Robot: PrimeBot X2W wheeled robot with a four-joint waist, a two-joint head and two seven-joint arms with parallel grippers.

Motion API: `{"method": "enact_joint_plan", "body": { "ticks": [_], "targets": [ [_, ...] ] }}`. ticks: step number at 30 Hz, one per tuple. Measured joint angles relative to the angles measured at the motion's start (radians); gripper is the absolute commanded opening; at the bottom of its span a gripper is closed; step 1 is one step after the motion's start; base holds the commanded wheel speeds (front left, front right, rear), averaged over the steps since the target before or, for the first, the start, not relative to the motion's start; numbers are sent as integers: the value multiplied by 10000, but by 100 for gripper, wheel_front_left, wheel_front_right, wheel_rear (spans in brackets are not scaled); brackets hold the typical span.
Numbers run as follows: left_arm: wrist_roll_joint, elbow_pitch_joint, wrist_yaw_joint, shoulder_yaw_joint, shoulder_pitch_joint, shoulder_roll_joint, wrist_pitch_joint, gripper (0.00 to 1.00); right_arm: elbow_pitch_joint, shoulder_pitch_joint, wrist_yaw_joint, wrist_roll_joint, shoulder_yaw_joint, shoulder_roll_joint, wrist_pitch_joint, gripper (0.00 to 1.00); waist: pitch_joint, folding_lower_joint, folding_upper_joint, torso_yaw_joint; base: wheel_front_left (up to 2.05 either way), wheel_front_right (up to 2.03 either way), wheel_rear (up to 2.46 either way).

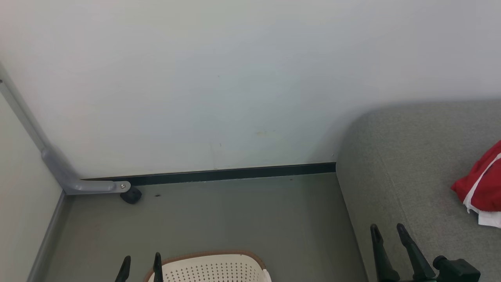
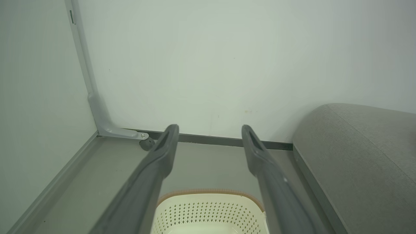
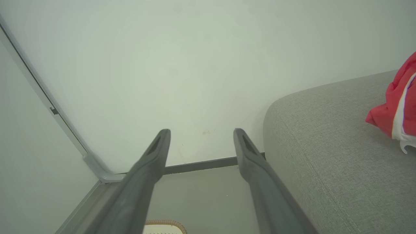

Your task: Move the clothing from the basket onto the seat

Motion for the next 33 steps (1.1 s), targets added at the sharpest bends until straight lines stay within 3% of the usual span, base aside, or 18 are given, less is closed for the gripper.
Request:
{"method": "enact_joint_plan", "body": {
  "ticks": [14, 15, 23, 33],
  "targets": [
    [-59, -17, 6, -10, 0, 0, 0, 100, 100, -9, 86, -84, -88, 84, 0, 100, -51, 0, 0, 14, 0, 0, 0],
    [-54, 17, 8, -10, 2, -4, 2, 0, 132, -3, 86, -82, -81, 96, 0, 0, -60, 1, 0, 15, 0, 0, 0],
    [-92, 591, -2, -17, 294, -27, 48, 0, 767, 497, 86, 56, -65, 207, 94, 0, -56, 0, 0, 19, 0, 0, 0],
    [-1530, 610, -171, 146, 247, -40, 443, 0, 798, 452, 86, 1342, -431, 245, 506, 0, -25, 0, 0, 88, 0, 0, 0]
  ]
}}
